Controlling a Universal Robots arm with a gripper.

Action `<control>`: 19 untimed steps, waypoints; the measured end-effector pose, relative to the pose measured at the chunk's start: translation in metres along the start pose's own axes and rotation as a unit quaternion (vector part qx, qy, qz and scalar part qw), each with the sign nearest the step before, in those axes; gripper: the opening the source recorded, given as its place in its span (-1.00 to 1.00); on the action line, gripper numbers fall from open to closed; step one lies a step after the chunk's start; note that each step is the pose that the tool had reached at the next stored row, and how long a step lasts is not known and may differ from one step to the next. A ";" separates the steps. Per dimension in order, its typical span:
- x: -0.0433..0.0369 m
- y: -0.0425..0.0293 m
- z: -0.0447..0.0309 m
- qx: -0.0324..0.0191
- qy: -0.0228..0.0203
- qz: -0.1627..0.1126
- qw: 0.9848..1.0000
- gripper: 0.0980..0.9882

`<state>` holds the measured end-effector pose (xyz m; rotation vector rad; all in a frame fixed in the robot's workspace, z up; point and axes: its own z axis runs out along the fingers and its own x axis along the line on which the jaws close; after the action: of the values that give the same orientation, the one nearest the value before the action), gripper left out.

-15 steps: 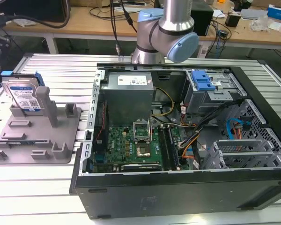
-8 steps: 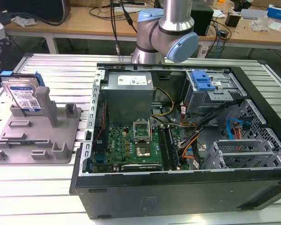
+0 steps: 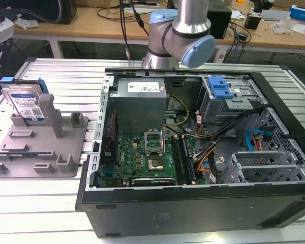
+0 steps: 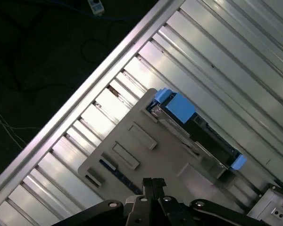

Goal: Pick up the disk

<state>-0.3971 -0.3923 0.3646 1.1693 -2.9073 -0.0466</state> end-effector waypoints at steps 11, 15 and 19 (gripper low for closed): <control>0.0000 0.0000 0.0001 0.001 0.002 -0.128 0.992 -0.69; 0.0000 0.0000 0.0001 0.002 0.002 -0.162 0.987 -0.42; -0.0001 0.0000 0.0005 0.002 0.003 -0.198 0.980 -0.14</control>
<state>-0.3971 -0.3923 0.3641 1.7235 -2.6194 -0.0370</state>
